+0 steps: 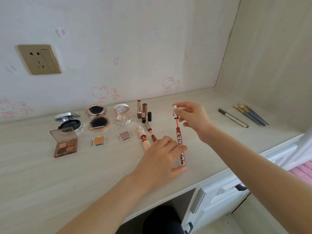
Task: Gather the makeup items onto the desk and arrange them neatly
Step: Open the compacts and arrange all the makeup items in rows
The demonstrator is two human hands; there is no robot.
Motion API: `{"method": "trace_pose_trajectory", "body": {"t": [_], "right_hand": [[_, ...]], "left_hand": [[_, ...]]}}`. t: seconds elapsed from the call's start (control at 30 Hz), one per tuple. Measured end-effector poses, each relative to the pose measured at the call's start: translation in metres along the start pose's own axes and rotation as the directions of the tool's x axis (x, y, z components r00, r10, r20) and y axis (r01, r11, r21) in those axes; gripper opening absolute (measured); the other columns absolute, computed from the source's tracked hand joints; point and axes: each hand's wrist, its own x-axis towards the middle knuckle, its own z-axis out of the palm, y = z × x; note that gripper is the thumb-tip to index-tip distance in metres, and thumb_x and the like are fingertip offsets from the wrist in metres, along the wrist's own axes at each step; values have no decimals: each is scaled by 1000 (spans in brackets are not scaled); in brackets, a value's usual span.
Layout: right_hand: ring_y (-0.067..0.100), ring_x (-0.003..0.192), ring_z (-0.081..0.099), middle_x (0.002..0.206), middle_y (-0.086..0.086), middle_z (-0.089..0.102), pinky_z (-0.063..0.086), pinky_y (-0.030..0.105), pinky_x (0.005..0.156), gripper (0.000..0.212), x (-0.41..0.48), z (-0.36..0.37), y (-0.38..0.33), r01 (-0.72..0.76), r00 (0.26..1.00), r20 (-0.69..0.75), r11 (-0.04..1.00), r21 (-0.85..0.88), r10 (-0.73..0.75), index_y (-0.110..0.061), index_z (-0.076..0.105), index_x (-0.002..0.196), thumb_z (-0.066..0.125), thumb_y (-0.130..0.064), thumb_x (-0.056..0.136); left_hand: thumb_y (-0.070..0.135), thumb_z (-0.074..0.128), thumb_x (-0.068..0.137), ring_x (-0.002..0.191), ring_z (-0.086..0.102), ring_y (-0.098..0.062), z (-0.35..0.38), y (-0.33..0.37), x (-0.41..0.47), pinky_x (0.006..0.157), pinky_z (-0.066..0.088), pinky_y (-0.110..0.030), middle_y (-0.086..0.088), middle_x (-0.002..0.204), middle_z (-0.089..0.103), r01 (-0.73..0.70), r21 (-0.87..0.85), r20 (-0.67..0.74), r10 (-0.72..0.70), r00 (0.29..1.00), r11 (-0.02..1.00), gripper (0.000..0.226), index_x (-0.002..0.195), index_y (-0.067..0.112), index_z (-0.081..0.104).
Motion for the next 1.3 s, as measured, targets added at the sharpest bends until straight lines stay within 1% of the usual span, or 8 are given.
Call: {"method": "trace_pose_trajectory", "body": {"t": [0.33, 0.43, 0.57, 0.7, 0.83, 1.03, 1.17, 1.3], "right_hand": [[9, 61, 53, 79, -1, 68, 43, 13, 46, 9, 29, 18, 19, -61, 993, 90, 986, -153, 76, -26, 71, 91, 66, -24, 84], [8, 63, 54, 76, -4, 68, 45, 17, 51, 7, 40, 26, 24, -91, 988, 106, 981, -172, 110, -27, 70, 89, 68, -26, 83], [8, 64, 56, 73, -6, 69, 44, 19, 53, 9, 56, 34, 25, -147, 975, 131, 963, -227, 180, -19, 70, 84, 72, -27, 80], [10, 63, 53, 68, -5, 68, 41, 20, 50, 8, 66, 43, 24, -96, 963, 208, 936, -340, 174, -16, 70, 75, 72, -22, 78], [14, 61, 49, 73, 3, 66, 40, 21, 48, 7, 73, 53, 25, -86, 959, 215, 916, -392, 182, -10, 71, 79, 71, -17, 77], [10, 67, 55, 77, 4, 69, 45, 21, 61, 8, 77, 57, 30, -56, 955, 239, 900, -432, 174, -9, 73, 80, 72, -16, 77], [11, 74, 58, 80, 4, 71, 47, 23, 67, 7, 77, 57, 33, -1, 960, 251, 895, -447, 126, -11, 73, 78, 72, -18, 78], [14, 84, 63, 86, 3, 72, 50, 27, 75, 15, 76, 58, 35, 41, 964, 250, 881, -471, 89, -11, 74, 87, 74, -23, 78]], "left_hand": [[40, 63, 82, 95, 55, -20, 13, -2, 0, 82, 48, -32, 2, 90, 64, 55, 22, -56, -54, 997, 998, 33, 103, 15, 69], [41, 62, 82, 97, 55, -19, 14, -4, -1, 84, 46, -29, 3, 89, 64, 104, 10, -73, -103, 992, 995, 33, 102, 16, 69], [43, 61, 83, 98, 54, -17, 15, -7, -1, 85, 44, -27, 5, 90, 64, 160, -19, -60, -161, 985, 987, 36, 106, 16, 70], [45, 58, 83, 98, 54, -16, 14, -8, 0, 86, 46, -28, 6, 90, 64, 167, 3, -33, -167, 985, 986, 37, 103, 16, 70], [44, 57, 84, 97, 55, -16, 15, -10, 0, 87, 46, -30, 6, 89, 65, 171, 15, -28, -170, 985, 985, 34, 98, 18, 72], [41, 63, 81, 97, 55, -15, 18, -13, -1, 89, 43, -26, 5, 93, 60, 211, -34, -51, -212, 976, 977, 27, 94, 19, 73], [37, 69, 79, 107, 58, -14, 21, -15, -1, 102, 42, -30, 3, 104, 64, 218, -68, -53, -222, 974, 974, 26, 96, 18, 73], [36, 71, 79, 100, 61, -12, 22, -14, -1, 106, 41, -34, 4, 103, 65, 230, -88, -51, -235, 971, 969, 26, 98, 17, 73]]}}
